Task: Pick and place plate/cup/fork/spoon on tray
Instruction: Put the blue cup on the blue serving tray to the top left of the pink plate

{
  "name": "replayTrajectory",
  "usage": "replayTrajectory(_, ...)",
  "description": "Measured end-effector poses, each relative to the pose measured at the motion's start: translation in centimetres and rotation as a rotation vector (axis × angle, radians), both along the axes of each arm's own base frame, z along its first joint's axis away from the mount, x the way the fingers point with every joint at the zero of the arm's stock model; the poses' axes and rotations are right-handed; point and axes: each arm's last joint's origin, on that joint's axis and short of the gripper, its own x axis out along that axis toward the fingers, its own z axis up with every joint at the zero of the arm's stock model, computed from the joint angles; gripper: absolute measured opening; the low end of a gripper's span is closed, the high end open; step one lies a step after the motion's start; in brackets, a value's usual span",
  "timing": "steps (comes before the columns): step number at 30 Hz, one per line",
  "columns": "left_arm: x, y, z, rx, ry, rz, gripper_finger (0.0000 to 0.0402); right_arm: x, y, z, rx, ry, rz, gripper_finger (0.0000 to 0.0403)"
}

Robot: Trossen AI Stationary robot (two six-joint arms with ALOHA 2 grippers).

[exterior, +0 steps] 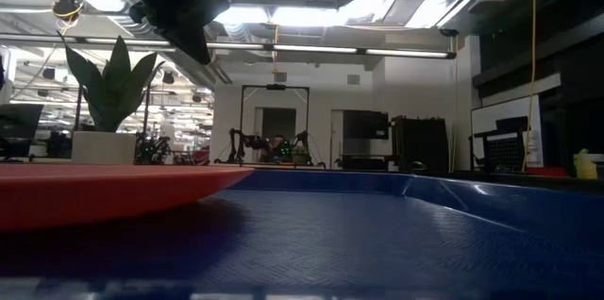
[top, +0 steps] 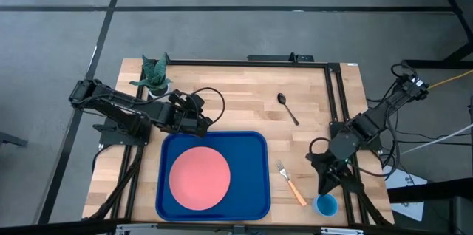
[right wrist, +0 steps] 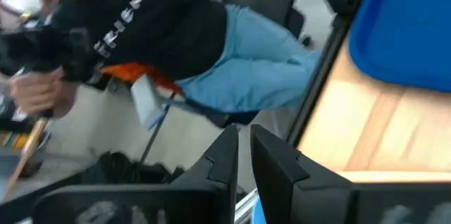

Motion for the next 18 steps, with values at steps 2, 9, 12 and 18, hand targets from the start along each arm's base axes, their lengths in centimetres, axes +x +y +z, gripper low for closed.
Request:
replayTrajectory(2, 0.0, 0.0, 0.0, 0.0, -0.001, 0.0, 0.0, 0.1, -0.1, -0.2, -0.015, 0.021, -0.04, 0.0045)
replayTrajectory(9, 0.0, 0.0, 0.0, 0.0, -0.002, 0.0, 0.0, 0.0, -0.2, -1.0, -0.113, 0.063, -0.156, 0.0053)
replayTrajectory(12, 0.0, 0.0, 0.0, 0.0, -0.002, 0.0, 0.0, -0.1, -0.2, -1.1, -0.133, 0.082, -0.215, 0.0053)
replayTrajectory(18, 0.0, 0.0, 0.0, -0.005, -0.002, -0.002, 0.0, -0.1, -0.3, -1.1, -0.155, 0.066, -0.294, 0.0053)
